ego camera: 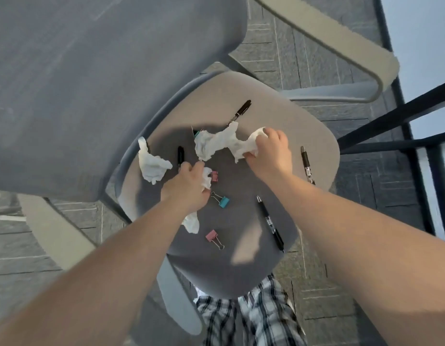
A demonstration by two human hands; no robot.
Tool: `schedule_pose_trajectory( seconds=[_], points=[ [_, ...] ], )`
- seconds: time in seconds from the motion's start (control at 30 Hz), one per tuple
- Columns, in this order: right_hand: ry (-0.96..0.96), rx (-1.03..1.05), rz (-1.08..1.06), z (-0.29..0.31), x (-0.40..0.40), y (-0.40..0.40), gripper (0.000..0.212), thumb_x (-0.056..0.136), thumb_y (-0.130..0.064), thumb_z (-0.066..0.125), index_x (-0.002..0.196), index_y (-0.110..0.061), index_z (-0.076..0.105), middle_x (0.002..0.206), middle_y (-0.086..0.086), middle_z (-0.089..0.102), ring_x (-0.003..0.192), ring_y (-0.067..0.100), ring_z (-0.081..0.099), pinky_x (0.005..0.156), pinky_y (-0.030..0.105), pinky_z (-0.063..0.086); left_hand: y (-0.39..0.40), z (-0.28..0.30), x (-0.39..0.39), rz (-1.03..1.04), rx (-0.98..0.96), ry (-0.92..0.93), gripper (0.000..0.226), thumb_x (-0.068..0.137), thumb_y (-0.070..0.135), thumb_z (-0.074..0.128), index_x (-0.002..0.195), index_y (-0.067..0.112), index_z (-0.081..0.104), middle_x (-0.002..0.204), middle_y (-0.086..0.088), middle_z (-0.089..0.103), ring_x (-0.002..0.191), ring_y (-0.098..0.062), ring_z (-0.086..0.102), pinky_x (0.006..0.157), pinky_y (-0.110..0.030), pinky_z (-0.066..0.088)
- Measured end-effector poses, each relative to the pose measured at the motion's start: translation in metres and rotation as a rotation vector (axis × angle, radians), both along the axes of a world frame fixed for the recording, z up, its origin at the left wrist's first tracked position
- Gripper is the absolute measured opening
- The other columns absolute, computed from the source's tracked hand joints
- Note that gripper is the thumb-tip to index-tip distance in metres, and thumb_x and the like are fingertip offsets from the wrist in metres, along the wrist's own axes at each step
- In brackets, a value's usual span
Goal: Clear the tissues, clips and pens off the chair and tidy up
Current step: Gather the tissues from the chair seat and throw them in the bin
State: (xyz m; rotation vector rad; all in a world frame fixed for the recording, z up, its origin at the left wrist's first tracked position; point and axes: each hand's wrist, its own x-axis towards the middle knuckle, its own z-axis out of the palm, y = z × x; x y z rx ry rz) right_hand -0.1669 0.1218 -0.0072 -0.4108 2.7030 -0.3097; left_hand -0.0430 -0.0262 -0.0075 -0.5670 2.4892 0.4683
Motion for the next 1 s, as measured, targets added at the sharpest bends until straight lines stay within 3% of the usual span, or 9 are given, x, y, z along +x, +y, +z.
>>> schedule_pose_trajectory(
  seconds=[0.1,0.2,0.37,0.47,0.6,0.7,0.83,1.0],
  points=[
    [-0.007,0.011,0.066,-0.015,-0.013,-0.010,0.036,0.086,-0.034,0.063,0.112,-0.009,0.056,0.127,0.008,0.050,0.127,0.030,0.037,0.089,0.045,0.046,0.004,-0.017,-0.002,0.021,0.008,-0.060,0.065,0.089,0.035,0.054,0.143,0.026,0.019,0.133,-0.006,0.037,0.105,-0.032,0.058,0.072,-0.038,0.045],
    [-0.039,0.038,0.109,-0.023,-0.013,-0.016,0.026,0.086,-0.023,0.062,0.105,-0.009,0.053,0.120,0.011,0.055,0.117,0.034,0.049,0.080,0.041,0.042,0.006,-0.025,-0.002,0.073,0.028,-0.081,0.061,0.088,0.020,0.055,0.141,0.022,0.025,0.130,-0.010,0.041,0.106,-0.034,0.057,0.077,-0.041,0.047],
    [-0.042,-0.016,0.133,-0.019,-0.013,-0.015,0.024,0.081,-0.003,0.056,0.089,-0.015,0.036,0.105,0.014,0.059,0.100,0.038,0.054,0.068,0.036,0.033,0.006,-0.018,-0.004,0.177,0.098,0.037,0.028,0.085,0.014,0.051,0.113,0.010,0.046,0.111,-0.012,0.047,0.096,-0.037,0.056,0.072,-0.041,0.045],
    [-0.045,-0.153,0.080,-0.008,-0.015,-0.013,0.019,0.081,-0.006,0.051,0.098,-0.007,0.043,0.109,0.015,0.054,0.103,0.036,0.049,0.067,0.035,0.034,0.000,-0.001,-0.011,0.235,-0.012,0.099,0.017,0.085,0.017,0.047,0.100,0.007,0.047,0.105,-0.008,0.044,0.084,-0.031,0.051,0.061,-0.036,0.038],
    [-0.056,-0.262,0.042,0.006,-0.020,-0.014,0.027,0.080,-0.008,0.051,0.106,-0.004,0.047,0.108,0.016,0.056,0.103,0.036,0.049,0.065,0.033,0.034,-0.013,0.015,-0.015,0.379,-0.100,0.147,0.020,0.086,0.017,0.046,0.102,0.005,0.046,0.114,-0.009,0.044,0.077,-0.025,0.042,0.060,-0.035,0.036],
    [-0.057,-0.298,0.058,0.013,-0.020,-0.019,0.029,0.078,-0.010,0.052,0.107,-0.008,0.049,0.105,0.015,0.059,0.097,0.038,0.053,0.063,0.034,0.039,-0.024,0.021,-0.013,0.460,-0.102,0.161,0.025,0.085,0.014,0.046,0.107,0.003,0.046,0.120,-0.013,0.043,0.081,-0.029,0.042,0.063,-0.036,0.034],
    [-0.068,-0.295,0.103,0.013,-0.017,-0.032,0.033,0.080,-0.013,0.055,0.112,-0.012,0.050,0.111,0.010,0.059,0.099,0.035,0.056,0.065,0.032,0.038,-0.039,0.018,-0.006,0.496,-0.121,0.187,0.038,0.083,0.008,0.049,0.119,-0.002,0.042,0.132,-0.020,0.038,0.100,-0.040,0.052,0.069,-0.035,0.033],
    [-0.125,-0.249,0.266,0.004,-0.007,-0.054,0.050,0.079,-0.012,0.054,0.128,-0.020,0.048,0.127,0.008,0.047,0.114,0.032,0.051,0.085,0.039,0.048,-0.055,0.004,-0.002,0.501,-0.070,0.203,0.039,0.084,0.004,0.049,0.123,0.001,0.044,0.139,-0.019,0.034,0.110,-0.037,0.049,0.077,-0.033,0.033]
  ],
)
